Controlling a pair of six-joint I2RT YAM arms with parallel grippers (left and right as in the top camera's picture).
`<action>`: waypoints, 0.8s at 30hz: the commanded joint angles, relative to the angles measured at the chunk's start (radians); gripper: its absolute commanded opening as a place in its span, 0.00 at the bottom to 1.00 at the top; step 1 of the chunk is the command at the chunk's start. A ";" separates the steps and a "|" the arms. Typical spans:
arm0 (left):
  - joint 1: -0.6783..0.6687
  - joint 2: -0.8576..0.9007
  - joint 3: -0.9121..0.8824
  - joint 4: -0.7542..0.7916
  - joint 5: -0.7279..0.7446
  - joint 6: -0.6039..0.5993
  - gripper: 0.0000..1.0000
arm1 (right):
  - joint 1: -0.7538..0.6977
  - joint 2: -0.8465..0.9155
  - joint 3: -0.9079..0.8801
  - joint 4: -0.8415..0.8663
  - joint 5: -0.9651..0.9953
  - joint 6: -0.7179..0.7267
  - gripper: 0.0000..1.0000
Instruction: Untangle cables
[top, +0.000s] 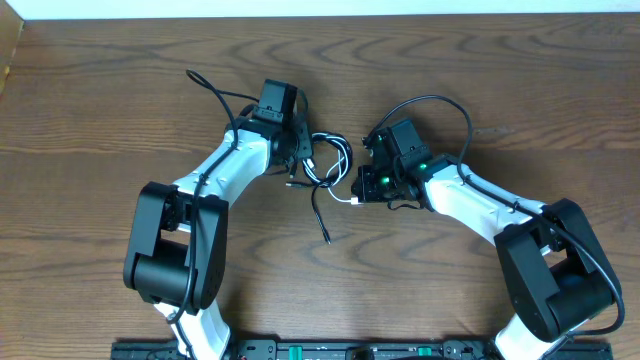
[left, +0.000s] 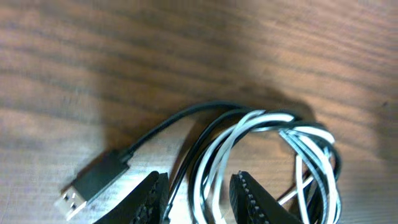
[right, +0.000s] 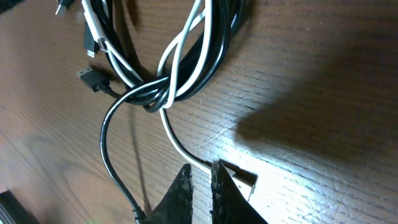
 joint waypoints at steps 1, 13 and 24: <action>0.000 -0.006 -0.013 0.023 -0.010 -0.002 0.37 | 0.004 -0.023 0.003 0.001 -0.001 0.000 0.11; 0.000 0.019 -0.013 0.033 -0.010 -0.002 0.20 | 0.004 -0.023 0.003 0.001 -0.002 0.000 0.12; 0.001 0.042 -0.013 0.034 -0.010 -0.002 0.24 | 0.004 -0.023 0.003 0.001 -0.002 0.000 0.13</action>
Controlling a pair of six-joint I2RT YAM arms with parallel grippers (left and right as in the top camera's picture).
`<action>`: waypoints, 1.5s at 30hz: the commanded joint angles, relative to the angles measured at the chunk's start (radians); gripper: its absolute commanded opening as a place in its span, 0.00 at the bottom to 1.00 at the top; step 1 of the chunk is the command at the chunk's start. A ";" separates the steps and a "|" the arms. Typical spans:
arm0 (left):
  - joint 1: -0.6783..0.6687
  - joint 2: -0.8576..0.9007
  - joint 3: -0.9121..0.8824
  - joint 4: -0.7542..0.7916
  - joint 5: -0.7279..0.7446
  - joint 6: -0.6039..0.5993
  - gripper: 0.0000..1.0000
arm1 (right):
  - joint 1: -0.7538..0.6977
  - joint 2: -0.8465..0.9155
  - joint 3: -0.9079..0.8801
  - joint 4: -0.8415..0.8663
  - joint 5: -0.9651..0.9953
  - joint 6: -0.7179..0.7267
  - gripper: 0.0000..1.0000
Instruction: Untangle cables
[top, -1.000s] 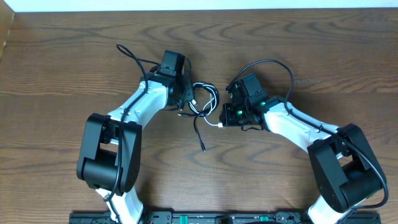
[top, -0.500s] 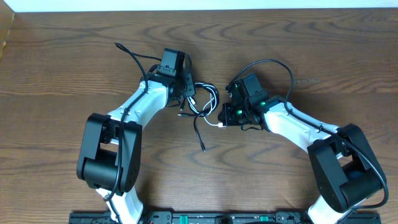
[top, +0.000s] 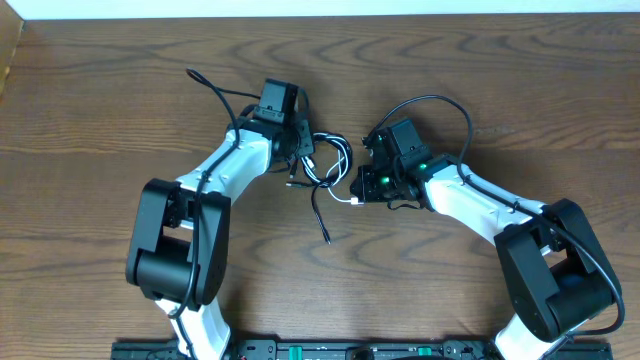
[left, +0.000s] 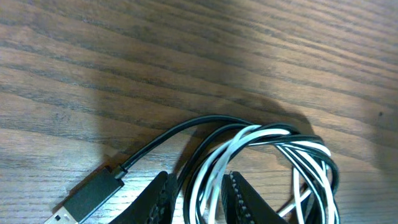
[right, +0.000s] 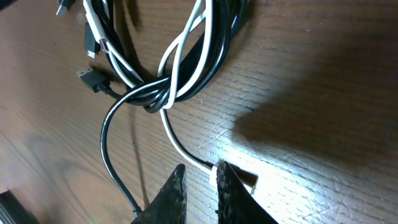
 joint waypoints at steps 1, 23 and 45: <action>0.001 0.023 -0.013 -0.002 -0.010 -0.002 0.19 | 0.004 -0.023 0.003 0.000 -0.002 0.000 0.13; 0.031 -0.064 -0.012 -0.130 -0.037 -0.073 0.08 | 0.004 -0.023 0.003 0.000 -0.002 0.000 0.15; -0.012 -0.042 -0.013 -0.041 -0.037 -0.069 0.34 | 0.004 -0.023 0.003 0.004 -0.002 0.000 0.19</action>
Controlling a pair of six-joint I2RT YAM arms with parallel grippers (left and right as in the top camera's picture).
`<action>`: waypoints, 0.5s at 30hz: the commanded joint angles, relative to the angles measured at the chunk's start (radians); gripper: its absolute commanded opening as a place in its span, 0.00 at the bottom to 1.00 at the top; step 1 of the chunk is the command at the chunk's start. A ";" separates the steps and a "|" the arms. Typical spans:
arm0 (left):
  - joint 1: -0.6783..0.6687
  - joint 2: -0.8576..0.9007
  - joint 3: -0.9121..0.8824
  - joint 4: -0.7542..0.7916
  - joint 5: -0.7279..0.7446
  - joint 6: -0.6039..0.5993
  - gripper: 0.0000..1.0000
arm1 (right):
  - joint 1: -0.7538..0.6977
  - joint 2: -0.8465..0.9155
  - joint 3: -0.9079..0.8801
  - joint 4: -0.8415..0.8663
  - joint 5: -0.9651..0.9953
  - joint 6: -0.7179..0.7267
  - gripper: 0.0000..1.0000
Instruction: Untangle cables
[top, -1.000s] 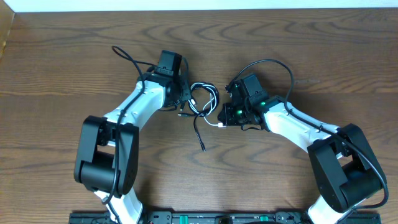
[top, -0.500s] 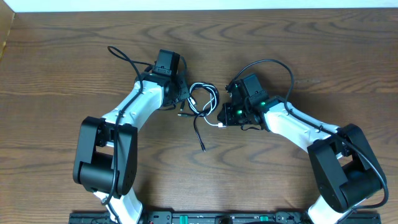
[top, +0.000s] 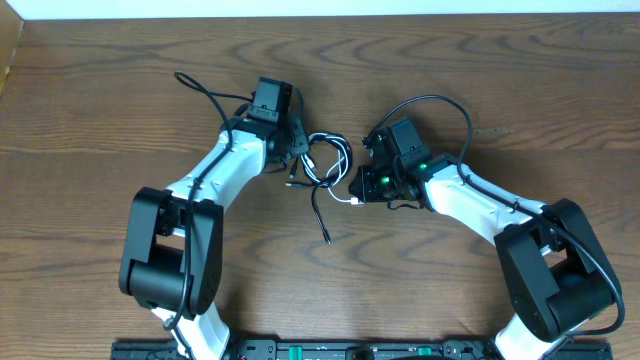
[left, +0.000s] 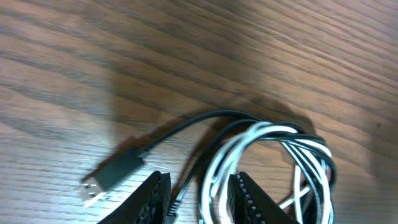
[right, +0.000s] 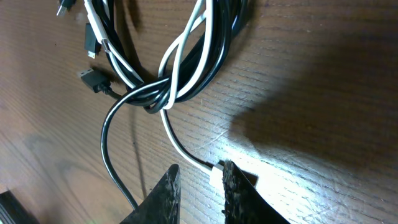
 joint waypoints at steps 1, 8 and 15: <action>-0.021 0.005 -0.008 0.008 -0.011 0.006 0.35 | 0.004 -0.023 0.003 0.003 -0.002 0.000 0.20; -0.042 0.066 -0.008 0.042 -0.040 0.029 0.34 | 0.004 -0.023 0.003 0.002 -0.002 0.000 0.20; -0.043 0.081 -0.008 0.044 -0.062 0.028 0.34 | 0.004 -0.023 0.003 0.002 -0.003 0.000 0.20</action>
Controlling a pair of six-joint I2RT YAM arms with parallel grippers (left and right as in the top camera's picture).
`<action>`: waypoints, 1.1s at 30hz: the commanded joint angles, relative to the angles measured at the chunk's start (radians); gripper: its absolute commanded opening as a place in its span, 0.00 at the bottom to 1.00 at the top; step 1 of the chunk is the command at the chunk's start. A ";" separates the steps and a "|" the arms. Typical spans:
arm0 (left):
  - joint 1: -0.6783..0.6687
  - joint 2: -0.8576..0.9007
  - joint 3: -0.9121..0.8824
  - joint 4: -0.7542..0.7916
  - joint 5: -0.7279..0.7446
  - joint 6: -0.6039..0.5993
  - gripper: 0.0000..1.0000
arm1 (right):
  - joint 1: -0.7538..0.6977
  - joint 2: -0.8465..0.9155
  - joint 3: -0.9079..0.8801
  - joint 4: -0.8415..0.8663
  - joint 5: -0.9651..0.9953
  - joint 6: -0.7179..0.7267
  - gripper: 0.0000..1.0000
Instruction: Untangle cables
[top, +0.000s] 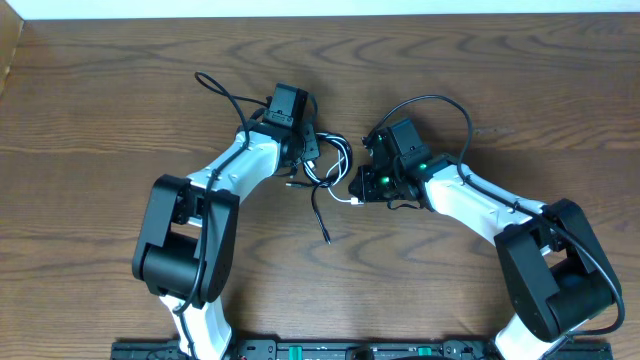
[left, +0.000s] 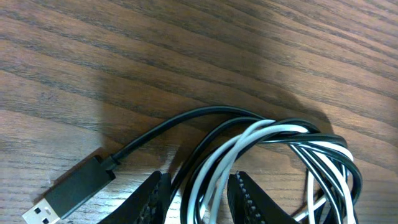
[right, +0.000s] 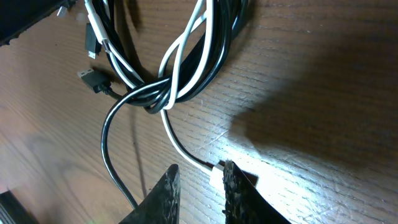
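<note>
A tangle of black and white cables (top: 328, 160) lies on the wooden table between my two arms. In the left wrist view, my left gripper (left: 199, 200) is open, with black and white strands of the coil (left: 292, 146) running between its jaws. A black USB plug (left: 65, 194) lies to its left. In the right wrist view, my right gripper (right: 200, 186) is open. The white cable's plug (right: 217, 172) sits just inside its right finger, below the knot (right: 155, 93). A loose black tail (top: 320, 215) trails toward the front.
The wooden table (top: 100, 220) stretches wide on both sides. A cardboard edge (top: 8, 50) shows at the far left corner. A black rail (top: 320, 350) runs along the front. My arms' own black wiring loops (top: 440, 105) behind each wrist.
My left wrist has shifted a little right, closer over the tangle. In its view the USB plug now lies lower and further left. The right gripper has not moved.
My right gripper was first nearly shut on the white cable by its plug, then opened in steps and now stands open beside the plug. My left gripper straddled the coil's strands throughout: narrower at the second moment, wider afterwards. It also shifted left, then back right.
</note>
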 joint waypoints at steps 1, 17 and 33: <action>-0.002 0.014 -0.009 0.000 -0.026 0.020 0.34 | 0.004 -0.023 0.003 0.002 -0.003 0.000 0.20; 0.002 0.026 -0.010 -0.006 -0.021 0.020 0.07 | 0.004 -0.023 0.003 0.008 -0.068 0.004 0.30; 0.006 -0.060 -0.010 -0.079 -0.018 0.024 0.07 | 0.005 -0.023 0.003 0.085 -0.179 0.003 0.43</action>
